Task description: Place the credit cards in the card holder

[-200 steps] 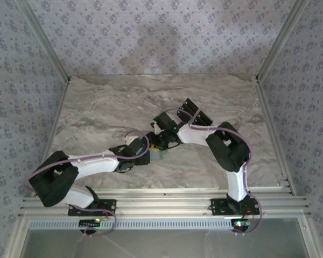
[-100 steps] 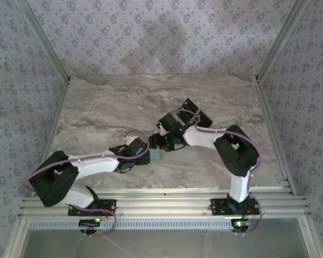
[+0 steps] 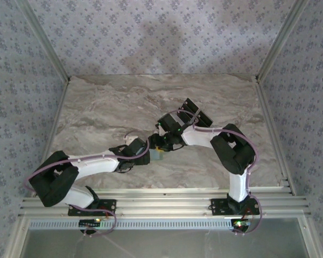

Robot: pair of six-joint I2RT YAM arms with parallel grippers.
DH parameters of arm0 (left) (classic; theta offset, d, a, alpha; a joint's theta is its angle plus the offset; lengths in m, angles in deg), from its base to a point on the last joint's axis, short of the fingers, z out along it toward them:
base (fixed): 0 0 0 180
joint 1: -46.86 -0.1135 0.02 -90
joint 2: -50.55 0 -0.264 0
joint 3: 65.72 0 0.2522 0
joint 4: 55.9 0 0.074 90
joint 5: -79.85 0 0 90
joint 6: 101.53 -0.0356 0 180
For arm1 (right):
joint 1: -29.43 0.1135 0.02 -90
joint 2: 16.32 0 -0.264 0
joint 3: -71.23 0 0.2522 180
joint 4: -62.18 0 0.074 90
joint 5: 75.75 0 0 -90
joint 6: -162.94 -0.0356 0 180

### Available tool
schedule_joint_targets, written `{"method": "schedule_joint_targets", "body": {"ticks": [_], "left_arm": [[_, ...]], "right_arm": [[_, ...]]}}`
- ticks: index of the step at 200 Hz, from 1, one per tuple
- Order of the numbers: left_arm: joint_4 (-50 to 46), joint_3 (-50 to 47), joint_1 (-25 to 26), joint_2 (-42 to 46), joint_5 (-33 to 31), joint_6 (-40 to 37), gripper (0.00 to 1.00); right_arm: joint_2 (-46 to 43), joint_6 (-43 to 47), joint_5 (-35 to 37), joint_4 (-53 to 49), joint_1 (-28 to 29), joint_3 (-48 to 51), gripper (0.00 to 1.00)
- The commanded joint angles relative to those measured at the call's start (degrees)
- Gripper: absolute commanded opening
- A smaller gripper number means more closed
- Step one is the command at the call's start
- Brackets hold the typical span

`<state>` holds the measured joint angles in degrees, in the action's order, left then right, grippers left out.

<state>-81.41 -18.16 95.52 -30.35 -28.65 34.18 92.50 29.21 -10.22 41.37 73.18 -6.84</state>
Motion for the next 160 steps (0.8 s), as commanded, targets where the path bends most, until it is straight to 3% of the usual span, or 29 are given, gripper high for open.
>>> {"method": "schedule_joint_targets", "body": {"ticks": [1,104,160], "left_arm": [[-0.47,-1.02,0.21,-0.57,0.17,0.33,0.95],[-0.74,-1.43,0.22,2.08,0.20,-0.24,0.95],[-6.45,-4.19,0.21,15.97,-2.79,1.60,0.96]], "right_arm": [[1.67,0.78,0.26,-1.96,0.64,-1.38,0.60],[1.48,1.55,0.49,-5.19,2.09,-6.84,0.59],[2.75,1.01,0.04,-6.17,3.28,-9.86,0.59]]}}
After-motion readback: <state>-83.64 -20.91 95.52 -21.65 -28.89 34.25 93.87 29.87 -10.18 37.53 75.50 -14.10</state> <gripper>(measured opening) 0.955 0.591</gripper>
